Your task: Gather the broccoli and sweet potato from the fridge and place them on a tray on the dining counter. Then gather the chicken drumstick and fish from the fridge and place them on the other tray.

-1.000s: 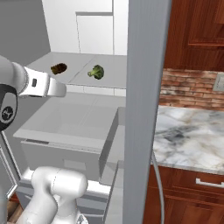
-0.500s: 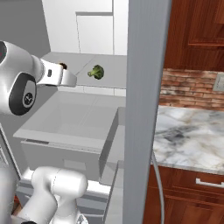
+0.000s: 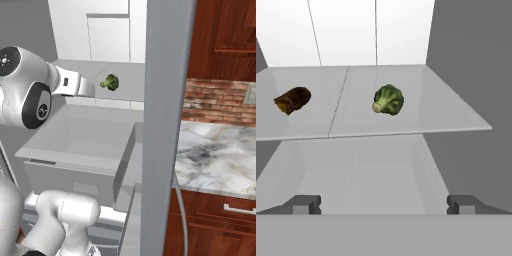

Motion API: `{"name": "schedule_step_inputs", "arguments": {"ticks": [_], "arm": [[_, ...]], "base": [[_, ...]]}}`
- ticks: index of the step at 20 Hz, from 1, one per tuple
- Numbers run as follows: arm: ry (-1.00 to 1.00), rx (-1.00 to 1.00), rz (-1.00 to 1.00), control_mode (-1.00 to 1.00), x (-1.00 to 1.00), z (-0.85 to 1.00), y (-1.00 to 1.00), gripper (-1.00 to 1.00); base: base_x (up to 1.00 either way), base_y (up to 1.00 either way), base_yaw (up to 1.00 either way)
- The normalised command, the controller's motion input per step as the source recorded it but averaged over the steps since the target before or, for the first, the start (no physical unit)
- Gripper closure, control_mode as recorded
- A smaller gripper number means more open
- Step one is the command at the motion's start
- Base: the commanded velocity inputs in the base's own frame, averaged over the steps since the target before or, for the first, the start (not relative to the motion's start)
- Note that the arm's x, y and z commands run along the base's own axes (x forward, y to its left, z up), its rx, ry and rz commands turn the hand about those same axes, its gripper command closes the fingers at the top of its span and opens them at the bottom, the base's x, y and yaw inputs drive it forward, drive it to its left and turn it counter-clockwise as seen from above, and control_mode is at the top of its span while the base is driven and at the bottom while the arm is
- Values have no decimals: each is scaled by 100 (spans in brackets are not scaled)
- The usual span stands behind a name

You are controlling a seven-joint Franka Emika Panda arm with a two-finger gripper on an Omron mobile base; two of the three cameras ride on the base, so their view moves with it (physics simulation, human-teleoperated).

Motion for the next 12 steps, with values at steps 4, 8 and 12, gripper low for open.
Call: {"name": "schedule_step_inputs", "arguments": {"ticks": [4,8,12], "arm": [[1,0,-4,-100,35,0,-5,-100],[1,0,-5,-100,59,0,0,-100],[1,0,-3,-100,46,0,-7,-100]], "base": [[0,0,0],[0,0,0],[0,0,0]]}}
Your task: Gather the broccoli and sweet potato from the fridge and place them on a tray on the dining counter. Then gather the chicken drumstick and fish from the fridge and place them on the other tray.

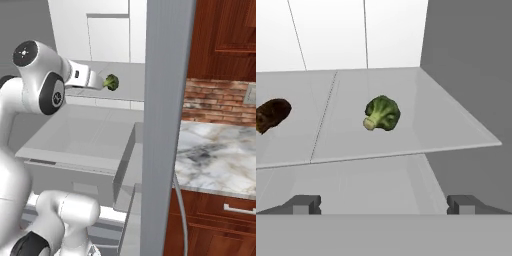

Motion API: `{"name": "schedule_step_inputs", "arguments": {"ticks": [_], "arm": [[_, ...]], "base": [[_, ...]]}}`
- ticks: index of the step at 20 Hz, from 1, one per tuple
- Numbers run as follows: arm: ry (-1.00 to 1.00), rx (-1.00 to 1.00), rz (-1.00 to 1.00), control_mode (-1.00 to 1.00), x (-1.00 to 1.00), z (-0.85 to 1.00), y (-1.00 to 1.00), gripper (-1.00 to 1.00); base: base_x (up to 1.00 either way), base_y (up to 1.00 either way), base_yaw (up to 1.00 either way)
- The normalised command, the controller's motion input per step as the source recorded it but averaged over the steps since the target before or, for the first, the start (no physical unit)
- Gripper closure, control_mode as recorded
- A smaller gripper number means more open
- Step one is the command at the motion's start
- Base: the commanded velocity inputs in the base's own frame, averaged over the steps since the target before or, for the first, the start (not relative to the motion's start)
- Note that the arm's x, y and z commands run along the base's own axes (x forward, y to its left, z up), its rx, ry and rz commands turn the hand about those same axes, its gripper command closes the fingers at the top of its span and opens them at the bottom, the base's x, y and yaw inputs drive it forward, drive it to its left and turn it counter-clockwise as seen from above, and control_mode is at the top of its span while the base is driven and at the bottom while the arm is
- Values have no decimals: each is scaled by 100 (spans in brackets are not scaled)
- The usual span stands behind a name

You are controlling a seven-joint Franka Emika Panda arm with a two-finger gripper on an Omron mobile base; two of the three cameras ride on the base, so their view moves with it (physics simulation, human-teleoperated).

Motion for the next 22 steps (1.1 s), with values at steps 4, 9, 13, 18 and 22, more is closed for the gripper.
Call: {"name": "schedule_step_inputs", "arguments": {"ticks": [4,9,13,18,22], "arm": [[5,0,0,-100,36,-4,-7,-100],[8,0,0,-100,34,-8,-2,-100],[4,0,0,-100,30,-6,0,-100],[0,0,0,-100,22,-4,0,-100],[0,0,0,-100,6,-2,0,-100]], "base": [[0,0,0],[0,0,0],[0,0,0],[0,0,0],[0,0,0]]}}
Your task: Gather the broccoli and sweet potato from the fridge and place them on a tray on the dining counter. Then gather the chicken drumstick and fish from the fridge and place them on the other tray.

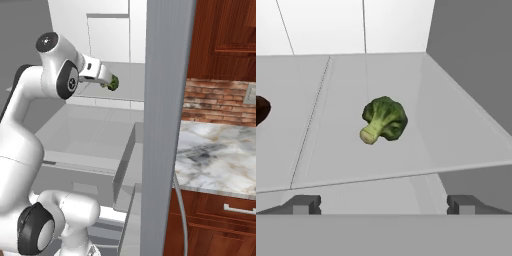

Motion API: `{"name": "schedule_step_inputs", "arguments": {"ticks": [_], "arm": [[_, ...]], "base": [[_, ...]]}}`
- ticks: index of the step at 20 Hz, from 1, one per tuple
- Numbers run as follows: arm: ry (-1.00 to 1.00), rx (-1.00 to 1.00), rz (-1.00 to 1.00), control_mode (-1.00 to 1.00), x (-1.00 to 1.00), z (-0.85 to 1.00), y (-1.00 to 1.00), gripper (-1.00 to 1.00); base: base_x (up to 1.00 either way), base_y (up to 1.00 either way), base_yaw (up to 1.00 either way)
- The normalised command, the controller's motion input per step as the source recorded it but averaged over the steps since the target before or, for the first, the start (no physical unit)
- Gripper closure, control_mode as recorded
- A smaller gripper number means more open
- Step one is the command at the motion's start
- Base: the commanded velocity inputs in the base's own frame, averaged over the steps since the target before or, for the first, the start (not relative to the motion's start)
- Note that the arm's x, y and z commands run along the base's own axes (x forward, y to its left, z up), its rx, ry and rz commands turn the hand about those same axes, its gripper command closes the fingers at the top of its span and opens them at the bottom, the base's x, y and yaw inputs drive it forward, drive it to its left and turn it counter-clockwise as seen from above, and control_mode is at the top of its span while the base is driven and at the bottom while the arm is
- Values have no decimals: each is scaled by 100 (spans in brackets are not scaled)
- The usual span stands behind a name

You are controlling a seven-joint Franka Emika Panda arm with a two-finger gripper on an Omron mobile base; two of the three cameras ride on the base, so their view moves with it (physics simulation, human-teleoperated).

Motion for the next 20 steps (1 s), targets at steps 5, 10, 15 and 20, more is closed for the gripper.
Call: {"name": "schedule_step_inputs", "arguments": {"ticks": [5,10,15,20], "arm": [[0,0,0,-100,16,-12,-3,-100],[0,0,0,-100,32,-15,-7,-100],[2,0,0,-100,28,-12,-7,-100],[4,0,0,-100,28,-7,-6,-100]], "base": [[0,0,0],[0,0,0],[0,0,0],[0,0,0]]}}
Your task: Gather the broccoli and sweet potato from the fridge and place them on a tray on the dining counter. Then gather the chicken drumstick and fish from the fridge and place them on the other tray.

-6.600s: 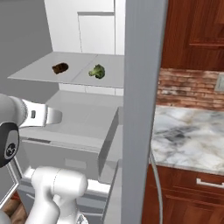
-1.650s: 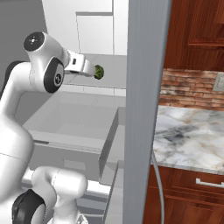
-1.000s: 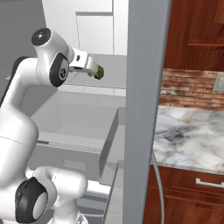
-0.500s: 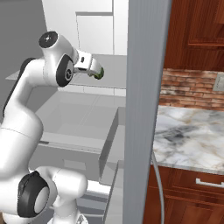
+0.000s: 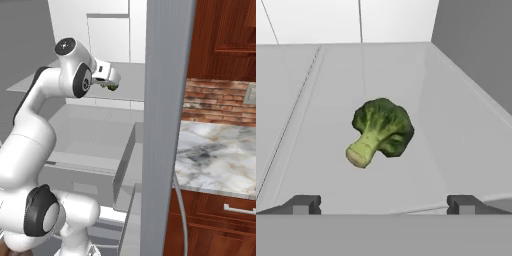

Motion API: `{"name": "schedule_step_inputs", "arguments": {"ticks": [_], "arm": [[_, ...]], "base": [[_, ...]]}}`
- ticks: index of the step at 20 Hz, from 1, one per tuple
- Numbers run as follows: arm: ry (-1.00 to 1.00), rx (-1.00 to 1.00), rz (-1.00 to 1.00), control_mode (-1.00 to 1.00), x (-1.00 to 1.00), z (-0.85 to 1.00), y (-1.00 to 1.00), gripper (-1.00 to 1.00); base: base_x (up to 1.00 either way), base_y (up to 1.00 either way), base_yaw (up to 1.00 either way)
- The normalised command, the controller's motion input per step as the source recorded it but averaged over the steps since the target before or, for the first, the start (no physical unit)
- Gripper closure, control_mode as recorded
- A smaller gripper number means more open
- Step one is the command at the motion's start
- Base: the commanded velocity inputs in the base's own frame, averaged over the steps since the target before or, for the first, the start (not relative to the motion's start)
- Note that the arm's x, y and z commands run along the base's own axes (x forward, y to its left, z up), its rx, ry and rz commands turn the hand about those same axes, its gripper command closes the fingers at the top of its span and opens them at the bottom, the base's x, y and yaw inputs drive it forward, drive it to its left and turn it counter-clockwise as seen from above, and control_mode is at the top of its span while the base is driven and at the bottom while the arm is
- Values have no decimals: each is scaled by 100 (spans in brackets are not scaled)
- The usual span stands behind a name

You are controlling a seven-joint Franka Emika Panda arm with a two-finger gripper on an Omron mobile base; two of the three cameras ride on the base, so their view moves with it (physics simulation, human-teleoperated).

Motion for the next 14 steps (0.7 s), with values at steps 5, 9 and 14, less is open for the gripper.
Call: {"name": "schedule_step_inputs", "arguments": {"ticks": [5,9,14], "arm": [[5,0,0,-100,31,0,-1,-100],[1,0,-1,-100,29,0,0,-100],[1,0,-1,-100,29,-2,-5,-100]], "base": [[0,0,0],[0,0,0],[0,0,0]]}}
